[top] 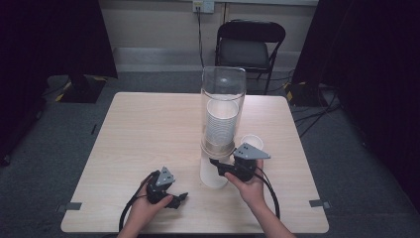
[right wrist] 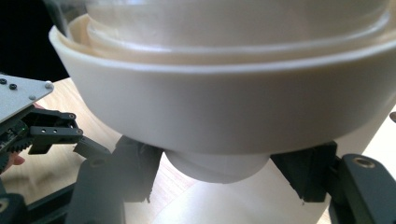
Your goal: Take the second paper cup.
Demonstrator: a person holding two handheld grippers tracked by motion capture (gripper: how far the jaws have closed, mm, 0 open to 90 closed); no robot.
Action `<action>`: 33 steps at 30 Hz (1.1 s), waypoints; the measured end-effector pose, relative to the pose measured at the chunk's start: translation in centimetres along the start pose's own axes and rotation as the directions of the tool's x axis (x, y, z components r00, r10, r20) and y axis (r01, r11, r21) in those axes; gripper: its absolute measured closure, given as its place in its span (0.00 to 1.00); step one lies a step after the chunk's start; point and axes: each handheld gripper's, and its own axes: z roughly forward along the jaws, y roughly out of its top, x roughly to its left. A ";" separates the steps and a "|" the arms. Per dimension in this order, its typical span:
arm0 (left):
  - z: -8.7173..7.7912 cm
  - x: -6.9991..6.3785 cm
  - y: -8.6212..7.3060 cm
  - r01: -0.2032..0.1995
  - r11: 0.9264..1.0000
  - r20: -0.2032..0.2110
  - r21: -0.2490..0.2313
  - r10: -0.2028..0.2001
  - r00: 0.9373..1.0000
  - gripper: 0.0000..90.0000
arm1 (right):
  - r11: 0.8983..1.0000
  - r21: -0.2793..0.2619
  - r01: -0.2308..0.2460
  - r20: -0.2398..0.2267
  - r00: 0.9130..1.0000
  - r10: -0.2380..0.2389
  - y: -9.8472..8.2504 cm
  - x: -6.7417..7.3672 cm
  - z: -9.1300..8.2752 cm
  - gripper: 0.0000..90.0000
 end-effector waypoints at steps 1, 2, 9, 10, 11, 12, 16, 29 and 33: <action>0.0 0.0 0.0 0.000 1.000 0.000 0.000 0.000 1.000 0.16 | 1.000 0.001 0.014 0.006 1.000 -0.014 0.0 0.0 0.0 0.40; 0.0 0.0 0.0 0.000 1.000 0.000 0.000 0.000 1.000 0.16 | 1.000 0.000 0.014 0.006 1.000 -0.014 -0.1 0.0 0.0 0.40; 0.0 0.0 0.0 0.000 1.000 0.000 0.000 0.000 1.000 0.16 | 1.000 0.010 -0.001 0.007 1.000 0.001 -0.6 0.1 0.2 0.41; 0.0 0.0 0.0 0.000 1.000 0.000 0.000 0.000 1.000 0.16 | 1.000 0.007 0.002 0.006 1.000 -0.002 -0.6 0.1 0.2 0.41; 0.0 0.0 0.0 0.000 1.000 0.000 0.000 0.000 1.000 0.16 | 1.000 0.018 0.003 0.004 1.000 -0.003 -0.4 0.0 0.2 0.40; 0.0 0.0 0.0 0.000 1.000 0.000 0.000 0.000 1.000 0.16 | 1.000 0.030 -0.002 0.001 1.000 0.002 -0.3 0.1 0.1 0.40; 0.0 0.0 0.0 0.000 1.000 0.000 0.000 0.000 1.000 0.16 | 0.999 0.035 -0.021 -0.004 1.000 0.022 0.2 -0.2 0.1 0.36; 0.0 0.0 0.0 0.001 1.000 0.000 0.000 -0.001 1.000 0.16 | 1.000 0.001 0.028 0.010 1.000 -0.028 0.9 0.1 0.0 0.37; 0.0 0.0 0.0 0.001 1.000 0.000 0.000 -0.001 1.000 0.16 | 1.000 0.008 0.028 0.010 1.000 -0.028 0.9 0.2 -0.1 0.37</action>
